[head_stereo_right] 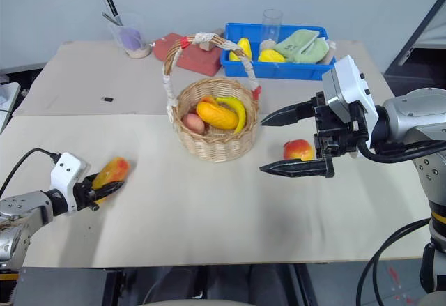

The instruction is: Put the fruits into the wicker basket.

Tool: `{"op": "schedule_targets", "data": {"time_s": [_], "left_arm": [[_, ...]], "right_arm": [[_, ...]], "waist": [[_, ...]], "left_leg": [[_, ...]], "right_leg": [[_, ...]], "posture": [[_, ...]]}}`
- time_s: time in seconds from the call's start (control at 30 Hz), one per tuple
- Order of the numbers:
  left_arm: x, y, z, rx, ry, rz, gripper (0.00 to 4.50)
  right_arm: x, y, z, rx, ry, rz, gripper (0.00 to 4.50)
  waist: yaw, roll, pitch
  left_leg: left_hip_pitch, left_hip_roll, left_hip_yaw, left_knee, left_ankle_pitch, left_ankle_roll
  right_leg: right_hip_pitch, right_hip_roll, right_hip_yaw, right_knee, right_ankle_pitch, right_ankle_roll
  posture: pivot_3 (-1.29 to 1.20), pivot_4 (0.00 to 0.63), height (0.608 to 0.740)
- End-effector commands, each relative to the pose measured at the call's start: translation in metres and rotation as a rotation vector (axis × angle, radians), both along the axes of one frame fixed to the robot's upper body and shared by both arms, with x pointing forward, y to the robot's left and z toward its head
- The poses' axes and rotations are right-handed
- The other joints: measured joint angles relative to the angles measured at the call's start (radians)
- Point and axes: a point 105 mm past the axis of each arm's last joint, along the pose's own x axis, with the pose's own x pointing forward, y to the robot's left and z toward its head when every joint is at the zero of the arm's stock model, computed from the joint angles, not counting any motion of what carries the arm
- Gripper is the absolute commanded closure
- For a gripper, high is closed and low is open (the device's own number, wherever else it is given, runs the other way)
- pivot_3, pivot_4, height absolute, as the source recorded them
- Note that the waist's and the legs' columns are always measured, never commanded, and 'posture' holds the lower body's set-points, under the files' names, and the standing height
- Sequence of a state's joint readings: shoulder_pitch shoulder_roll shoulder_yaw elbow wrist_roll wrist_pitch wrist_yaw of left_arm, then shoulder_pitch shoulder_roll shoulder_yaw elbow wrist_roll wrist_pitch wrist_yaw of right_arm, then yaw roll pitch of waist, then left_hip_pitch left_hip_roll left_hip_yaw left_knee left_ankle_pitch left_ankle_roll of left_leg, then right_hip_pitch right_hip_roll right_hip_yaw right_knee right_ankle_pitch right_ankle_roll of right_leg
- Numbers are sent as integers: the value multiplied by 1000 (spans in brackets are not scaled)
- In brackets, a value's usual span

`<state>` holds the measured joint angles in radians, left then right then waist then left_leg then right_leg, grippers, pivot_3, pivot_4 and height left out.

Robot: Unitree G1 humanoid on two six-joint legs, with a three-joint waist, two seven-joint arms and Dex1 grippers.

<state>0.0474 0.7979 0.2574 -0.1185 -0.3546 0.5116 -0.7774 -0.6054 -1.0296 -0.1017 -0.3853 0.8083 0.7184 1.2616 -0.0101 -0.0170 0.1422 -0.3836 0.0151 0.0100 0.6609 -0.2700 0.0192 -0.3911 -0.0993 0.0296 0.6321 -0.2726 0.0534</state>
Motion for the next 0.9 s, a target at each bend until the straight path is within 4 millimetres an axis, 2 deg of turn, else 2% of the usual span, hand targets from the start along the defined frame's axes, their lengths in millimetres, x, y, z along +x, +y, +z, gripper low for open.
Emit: {"op": "schedule_targets", "data": {"time_s": [0.03,0.17,0.27,0.37,0.43,0.57,0.7,0.83,0.9], "left_arm": [[-2,-4,18,-6,-70,-45,2908],[-8,-33,49,-86,-133,-184,2908],[-8,-66,75,-97,-182,-329,2908],[8,-103,108,-114,-304,-426,2908],[18,-126,121,-125,-353,-489,2908],[39,-158,135,-114,-416,-549,2908],[65,-181,143,-99,-481,-556,2908],[84,-201,146,-101,-521,-574,2908],[88,-210,147,-102,-539,-593,1850]], "right_arm": [[-4,0,8,9,-50,2,0],[-2,-2,11,17,-64,-23,0],[1,-10,11,21,-66,-77,0],[0,-15,12,38,-70,-129,0],[-2,-17,12,50,-71,-154,0],[-3,-21,13,60,-91,-215,0],[-2,-26,12,74,-102,-274,0],[1,-30,10,81,-119,-329,0],[3,-32,10,89,-126,-353,0]], "waist": [[-1,0,0],[2,0,0],[12,0,0],[26,0,0],[28,0,0],[23,0,0],[20,0,0],[22,0,0],[22,0,0]], "left_leg": [[0,0,0,0,0,0],[-1,0,0,0,0,0],[-2,-1,-1,0,0,-1],[-2,-3,-1,1,1,-1],[-4,-4,-2,4,1,-1],[-6,-5,-3,8,0,1],[-7,-3,-4,16,-1,3],[-7,-3,-4,17,-1,3],[-8,-3,-4,18,-1,3]], "right_leg": [[0,0,0,0,0,0],[-1,-3,0,0,0,0],[-1,-8,-2,0,0,0],[0,-7,-5,0,0,1],[1,-5,-7,0,1,1],[2,-1,-7,0,2,4],[2,7,-6,0,2,4],[2,8,-5,1,2,4],[3,8,-6,0,2,4]], "posture": [[0,150,740],[0,150,740],[0,150,740],[0,150,740],[0,150,740],[0,150,740],[0,150,740],[0,150,740],[0,150,740]]}}
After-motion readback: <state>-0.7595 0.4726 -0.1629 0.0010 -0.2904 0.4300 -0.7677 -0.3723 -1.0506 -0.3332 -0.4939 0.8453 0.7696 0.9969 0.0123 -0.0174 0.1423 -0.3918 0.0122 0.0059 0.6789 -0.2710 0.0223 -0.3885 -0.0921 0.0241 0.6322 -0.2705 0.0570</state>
